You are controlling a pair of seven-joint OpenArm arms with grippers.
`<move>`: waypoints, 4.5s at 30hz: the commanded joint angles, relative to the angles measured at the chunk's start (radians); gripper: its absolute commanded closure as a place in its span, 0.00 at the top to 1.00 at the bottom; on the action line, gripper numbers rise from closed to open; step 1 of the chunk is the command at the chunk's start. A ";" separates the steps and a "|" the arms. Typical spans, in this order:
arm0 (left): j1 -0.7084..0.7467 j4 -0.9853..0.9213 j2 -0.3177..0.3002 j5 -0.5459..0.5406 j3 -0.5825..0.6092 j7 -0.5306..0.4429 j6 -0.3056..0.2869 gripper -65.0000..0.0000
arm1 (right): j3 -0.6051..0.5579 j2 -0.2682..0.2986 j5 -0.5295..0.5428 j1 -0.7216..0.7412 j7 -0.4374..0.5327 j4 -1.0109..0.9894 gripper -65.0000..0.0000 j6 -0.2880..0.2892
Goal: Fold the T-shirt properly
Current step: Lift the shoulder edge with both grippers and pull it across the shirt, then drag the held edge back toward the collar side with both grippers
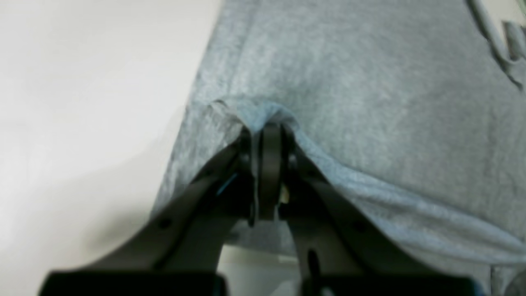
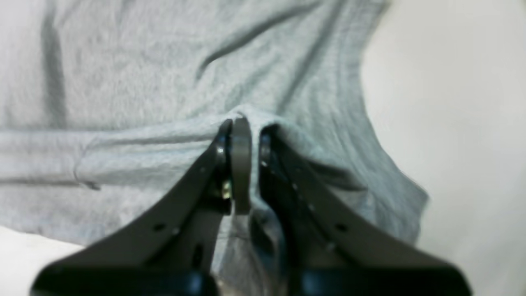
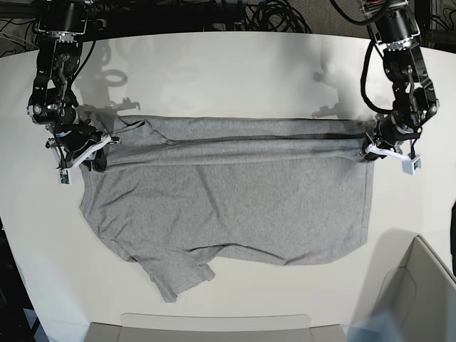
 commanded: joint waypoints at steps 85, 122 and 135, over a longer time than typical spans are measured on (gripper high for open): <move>0.256 0.349 0.052 0.129 -0.086 -0.097 -0.128 0.24 | 0.407 0.053 0.372 0.124 -0.257 -0.505 0.43 0.488; 0.056 -0.162 0.066 -0.035 -0.308 0.007 -0.406 0.38 | 0.407 0.066 0.250 0.174 -0.257 -0.570 0.33 0.488; 0.061 -0.211 0.043 -0.042 -0.308 0.009 -0.406 0.02 | 0.415 0.064 -0.055 0.237 -0.264 -0.565 0.00 0.488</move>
